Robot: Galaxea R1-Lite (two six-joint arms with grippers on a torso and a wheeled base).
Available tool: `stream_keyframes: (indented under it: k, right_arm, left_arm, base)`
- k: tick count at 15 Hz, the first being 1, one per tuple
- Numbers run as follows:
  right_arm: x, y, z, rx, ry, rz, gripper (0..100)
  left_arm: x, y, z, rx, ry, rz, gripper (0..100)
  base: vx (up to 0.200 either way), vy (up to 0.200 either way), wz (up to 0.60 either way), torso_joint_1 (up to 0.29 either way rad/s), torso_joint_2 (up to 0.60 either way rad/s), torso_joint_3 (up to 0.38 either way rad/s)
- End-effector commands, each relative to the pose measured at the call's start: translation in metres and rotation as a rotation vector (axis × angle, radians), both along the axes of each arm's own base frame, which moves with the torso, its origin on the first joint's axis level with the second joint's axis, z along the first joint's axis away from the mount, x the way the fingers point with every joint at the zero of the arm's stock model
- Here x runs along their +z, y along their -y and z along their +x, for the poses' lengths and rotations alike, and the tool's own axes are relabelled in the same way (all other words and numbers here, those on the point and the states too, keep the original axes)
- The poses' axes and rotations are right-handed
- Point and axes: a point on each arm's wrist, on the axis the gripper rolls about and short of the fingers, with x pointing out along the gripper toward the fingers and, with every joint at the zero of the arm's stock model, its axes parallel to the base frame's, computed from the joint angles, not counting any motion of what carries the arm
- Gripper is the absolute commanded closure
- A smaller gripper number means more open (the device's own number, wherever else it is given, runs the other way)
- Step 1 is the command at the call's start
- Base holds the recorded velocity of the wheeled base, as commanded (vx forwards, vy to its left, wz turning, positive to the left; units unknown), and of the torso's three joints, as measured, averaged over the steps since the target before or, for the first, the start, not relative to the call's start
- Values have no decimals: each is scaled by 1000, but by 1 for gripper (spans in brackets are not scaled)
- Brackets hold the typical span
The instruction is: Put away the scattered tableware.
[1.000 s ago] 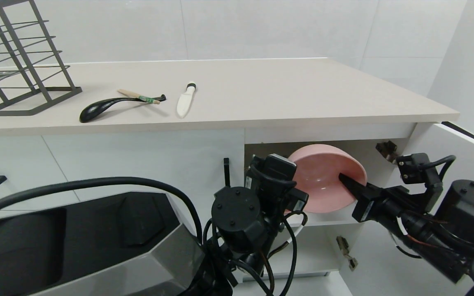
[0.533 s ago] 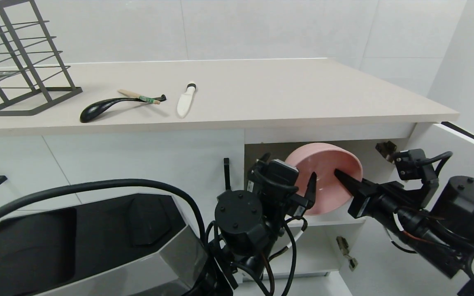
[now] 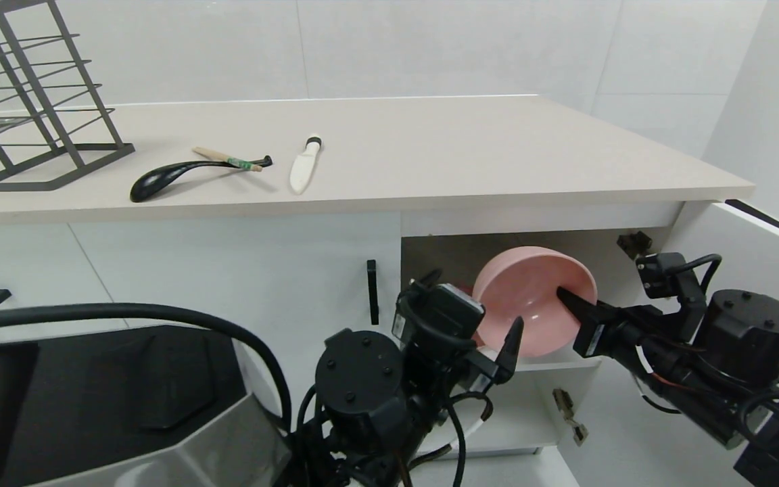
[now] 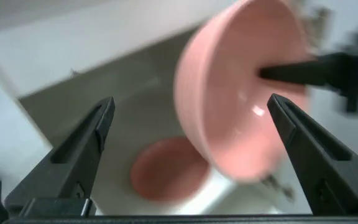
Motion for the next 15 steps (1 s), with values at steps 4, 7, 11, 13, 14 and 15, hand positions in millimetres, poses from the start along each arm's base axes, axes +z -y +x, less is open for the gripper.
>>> stream_keyframes:
  k: [4,7,11,13,14,15]
  right_arm:
    - [-14,-1,4,5,-51,-18,100]
    - [-28,-7,15,38,-84,-22,100]
    - [-41,-16,29,50,-98,-28,100]
    - [-44,-25,44,59,-68,-17,100]
    - [-44,-27,47,62,-60,-13,100]
    - [-48,-32,53,69,-55,-13,100]
  left_arm:
    - [23,-68,-35,-139,-10,63,0]
    - [26,-118,-50,-196,-32,102,0]
    - [32,-166,-69,-239,-27,104,0]
    - [36,-191,-75,-163,-18,83,0]
    - [37,-197,-75,-140,-16,79,0]
    - [40,-202,-75,-110,-11,56,0]
  base:
    - [0,0,0,0,0,0]
    - [0,0,0,0,0,0]
    - [0,0,0,0,0,0]
    - [0,0,0,0,0,0]
    - [0,0,0,0,0,0]
    - [0,0,0,0,0,0]
